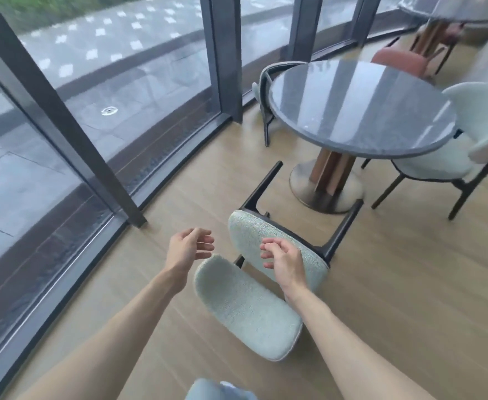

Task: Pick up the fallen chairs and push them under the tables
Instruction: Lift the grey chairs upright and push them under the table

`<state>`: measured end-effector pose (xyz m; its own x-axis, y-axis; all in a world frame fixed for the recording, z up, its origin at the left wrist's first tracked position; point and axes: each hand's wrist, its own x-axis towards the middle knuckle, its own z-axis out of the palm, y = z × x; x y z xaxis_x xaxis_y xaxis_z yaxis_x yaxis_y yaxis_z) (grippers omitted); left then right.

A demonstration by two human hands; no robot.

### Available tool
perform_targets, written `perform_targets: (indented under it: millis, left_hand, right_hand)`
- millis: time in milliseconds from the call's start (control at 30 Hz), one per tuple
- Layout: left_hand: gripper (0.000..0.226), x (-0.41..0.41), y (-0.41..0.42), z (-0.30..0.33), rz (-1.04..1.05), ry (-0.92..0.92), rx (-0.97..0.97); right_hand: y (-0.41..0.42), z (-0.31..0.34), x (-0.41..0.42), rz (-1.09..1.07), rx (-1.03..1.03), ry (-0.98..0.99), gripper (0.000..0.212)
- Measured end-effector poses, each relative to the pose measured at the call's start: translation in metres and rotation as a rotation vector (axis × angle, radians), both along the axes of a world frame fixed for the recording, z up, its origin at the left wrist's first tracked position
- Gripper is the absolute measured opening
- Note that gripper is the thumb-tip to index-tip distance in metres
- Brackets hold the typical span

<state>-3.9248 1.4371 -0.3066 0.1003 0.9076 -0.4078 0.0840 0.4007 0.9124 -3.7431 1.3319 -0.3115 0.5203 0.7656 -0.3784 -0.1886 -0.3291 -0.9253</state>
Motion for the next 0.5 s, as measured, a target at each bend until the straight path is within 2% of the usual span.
perform_targets:
  millis: [267, 500]
  left_hand:
    - [0.015, 0.018, -0.010, -0.035, -0.230, 0.053, -0.149]
    - [0.016, 0.029, 0.052, -0.133, -0.471, 0.131, -0.300]
  right_hand:
    - [-0.027, -0.035, -0.018, -0.177, -0.077, 0.035, 0.015]
    - [0.015, -0.125, -0.047, -0.444, -0.248, 0.153, 0.014]
